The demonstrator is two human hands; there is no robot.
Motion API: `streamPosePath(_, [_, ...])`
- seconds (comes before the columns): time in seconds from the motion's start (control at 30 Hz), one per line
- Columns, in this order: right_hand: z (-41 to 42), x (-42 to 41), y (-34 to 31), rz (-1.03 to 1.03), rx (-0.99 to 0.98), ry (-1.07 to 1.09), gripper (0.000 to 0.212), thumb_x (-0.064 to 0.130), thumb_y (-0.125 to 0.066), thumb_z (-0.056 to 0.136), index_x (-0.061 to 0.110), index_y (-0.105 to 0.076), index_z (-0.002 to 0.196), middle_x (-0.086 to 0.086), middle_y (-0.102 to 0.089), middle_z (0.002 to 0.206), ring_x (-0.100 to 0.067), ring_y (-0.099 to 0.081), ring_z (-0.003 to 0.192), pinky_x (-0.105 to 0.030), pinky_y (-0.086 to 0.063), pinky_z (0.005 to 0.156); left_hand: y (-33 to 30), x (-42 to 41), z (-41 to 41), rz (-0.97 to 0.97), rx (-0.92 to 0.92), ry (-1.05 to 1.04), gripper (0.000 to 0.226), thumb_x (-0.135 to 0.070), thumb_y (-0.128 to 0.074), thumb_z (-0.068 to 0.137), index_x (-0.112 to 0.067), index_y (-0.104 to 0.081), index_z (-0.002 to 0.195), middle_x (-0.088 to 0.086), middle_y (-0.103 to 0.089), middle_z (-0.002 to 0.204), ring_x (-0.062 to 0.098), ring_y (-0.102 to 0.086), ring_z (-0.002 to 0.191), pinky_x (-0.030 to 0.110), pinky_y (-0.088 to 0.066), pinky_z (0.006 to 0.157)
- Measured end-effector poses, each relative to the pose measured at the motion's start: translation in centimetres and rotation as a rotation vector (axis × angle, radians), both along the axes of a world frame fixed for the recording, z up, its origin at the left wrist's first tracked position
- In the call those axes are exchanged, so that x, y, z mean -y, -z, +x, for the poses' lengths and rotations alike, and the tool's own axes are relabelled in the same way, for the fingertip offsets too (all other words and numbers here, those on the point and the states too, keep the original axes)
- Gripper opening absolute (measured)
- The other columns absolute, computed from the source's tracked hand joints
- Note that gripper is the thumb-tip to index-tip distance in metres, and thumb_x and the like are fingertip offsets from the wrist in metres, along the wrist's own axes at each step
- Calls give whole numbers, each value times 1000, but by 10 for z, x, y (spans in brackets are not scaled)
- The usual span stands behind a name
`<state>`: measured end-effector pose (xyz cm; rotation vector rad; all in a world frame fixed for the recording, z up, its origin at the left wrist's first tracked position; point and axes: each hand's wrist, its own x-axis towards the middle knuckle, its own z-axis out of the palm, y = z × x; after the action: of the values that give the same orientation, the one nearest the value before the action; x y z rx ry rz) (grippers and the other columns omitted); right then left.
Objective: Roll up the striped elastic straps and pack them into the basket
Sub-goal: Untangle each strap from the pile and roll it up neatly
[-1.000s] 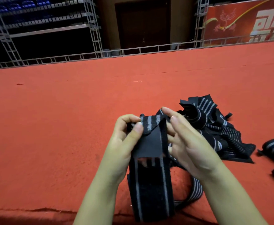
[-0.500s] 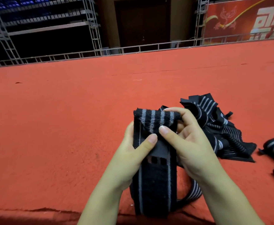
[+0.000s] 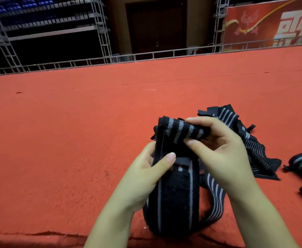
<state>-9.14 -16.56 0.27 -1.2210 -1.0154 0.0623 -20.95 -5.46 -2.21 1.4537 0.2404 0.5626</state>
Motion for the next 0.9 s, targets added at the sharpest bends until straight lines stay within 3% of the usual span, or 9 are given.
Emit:
streamPosePath(0.07, [4,-1,0,37,22,29,42,-6,-67,79,34,-68,94,14,-70,97,-7,-67,94,-20,-51,82,1,0,0,-46,13,7,33,-21,-63,83,-15,-60,115,11,-72,101,19,-69,88,26,-54,71])
streamPosePath(0.17, [4,-6,4,11,103,45,44,-9,-62,78,31,-67,96,12,-68,99,-13,-64,101,-27,-52,84,-1,3,3,-60,53,-28,39,-29,-67,83,-19,-57,120,11,-72,96,20,-70,85,27,-55,68])
streamPosePath(0.33, [0,-8,14,-22,300,-10,53,-18,-54,75,29,-64,99,13,-63,108,-11,-57,113,-16,-41,92,-8,7,4,-69,72,-124,62,-62,-66,74,-28,-55,125,-4,-71,116,12,-65,111,28,-52,89])
streamPosePath(0.4, [-2,-9,18,-61,254,-57,54,-16,-48,74,32,-64,94,15,-63,111,-9,-54,118,-14,-39,96,-7,6,5,-70,82,-163,63,-68,-68,72,-32,-58,122,-4,-71,117,11,-65,110,28,-52,89])
streamPosePath(0.5, [-4,-8,20,-97,108,-126,50,-7,-41,69,34,-64,87,17,-63,113,-5,-52,121,-15,-39,97,-4,6,4,-54,106,-139,49,-40,-59,75,-27,-55,121,-5,-76,94,8,-72,87,19,-55,67])
streamPosePath(0.63, [-1,-5,19,-88,-37,-254,33,10,-53,69,36,-68,83,13,-59,127,-5,-48,128,-24,-42,101,-9,9,1,-19,119,-128,47,-28,-64,81,-30,-51,126,-5,-75,85,9,-71,78,20,-54,63])
streamPosePath(0.7, [-1,-5,19,-59,-132,-302,24,26,-61,73,35,-69,94,12,-59,128,-5,-51,126,-27,-43,99,-9,7,0,-15,134,-131,49,-20,-69,85,-31,-49,128,-5,-75,84,9,-70,76,20,-53,63])
streamPosePath(0.8, [3,-7,21,-108,-279,-320,40,38,-67,79,39,-61,118,10,-65,119,-7,-62,111,-29,-50,89,-9,1,-2,1,137,-136,59,-16,-61,78,-39,-46,130,0,-74,91,14,-70,84,24,-55,68])
streamPosePath(0.9, [2,-6,21,-177,-381,-393,51,36,-70,76,40,-56,125,3,-69,115,-10,-66,104,-27,-56,76,-7,-4,-4,12,128,-125,69,-8,-62,74,-41,-41,130,4,-74,97,16,-70,89,27,-55,71])
